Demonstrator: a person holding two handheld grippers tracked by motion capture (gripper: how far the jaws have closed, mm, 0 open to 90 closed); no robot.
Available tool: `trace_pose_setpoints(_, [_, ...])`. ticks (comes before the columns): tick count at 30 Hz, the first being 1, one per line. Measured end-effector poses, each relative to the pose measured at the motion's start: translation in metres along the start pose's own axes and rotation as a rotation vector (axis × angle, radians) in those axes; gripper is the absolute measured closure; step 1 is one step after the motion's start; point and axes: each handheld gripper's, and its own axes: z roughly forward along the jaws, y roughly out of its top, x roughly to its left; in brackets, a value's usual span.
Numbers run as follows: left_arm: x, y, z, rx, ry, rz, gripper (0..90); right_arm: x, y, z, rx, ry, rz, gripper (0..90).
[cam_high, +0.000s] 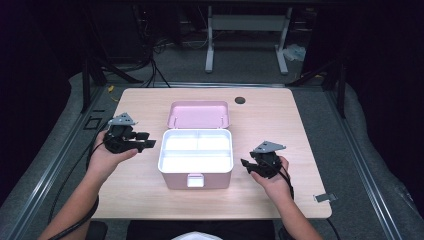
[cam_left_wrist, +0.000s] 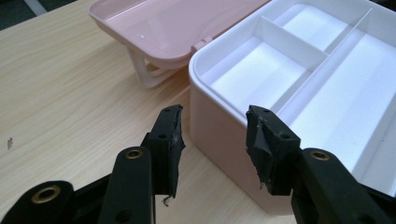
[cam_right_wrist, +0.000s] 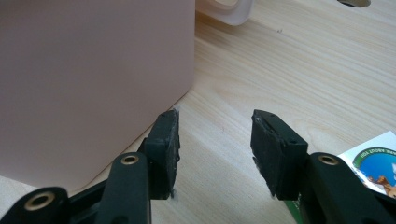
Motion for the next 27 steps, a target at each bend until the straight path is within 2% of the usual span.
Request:
trace_pose_setpoints(9, [-0.014, 0.017, 0.012, 0.021, -0.035, 0.056, 57.6, -0.001, 0.000, -0.001, 0.000, -0.003, 0.005, 51.7])
trace_pose_setpoints(16, [-0.025, 0.023, 0.026, 0.027, -0.068, 0.073, 58.6, -0.002, -0.001, -0.001, -0.006, 0.005, 0.010, 51.6])
trace_pose_setpoints(22, [-0.034, 0.029, 0.036, 0.033, -0.107, 0.114, 59.9, -0.002, -0.001, -0.001, -0.006, 0.005, 0.009, 51.5])
trace_pose_setpoints(27, [-0.040, 0.036, 0.042, 0.071, -0.129, 0.150, 64.7, -0.002, -0.001, -0.001, -0.004, 0.004, 0.010, 51.4])
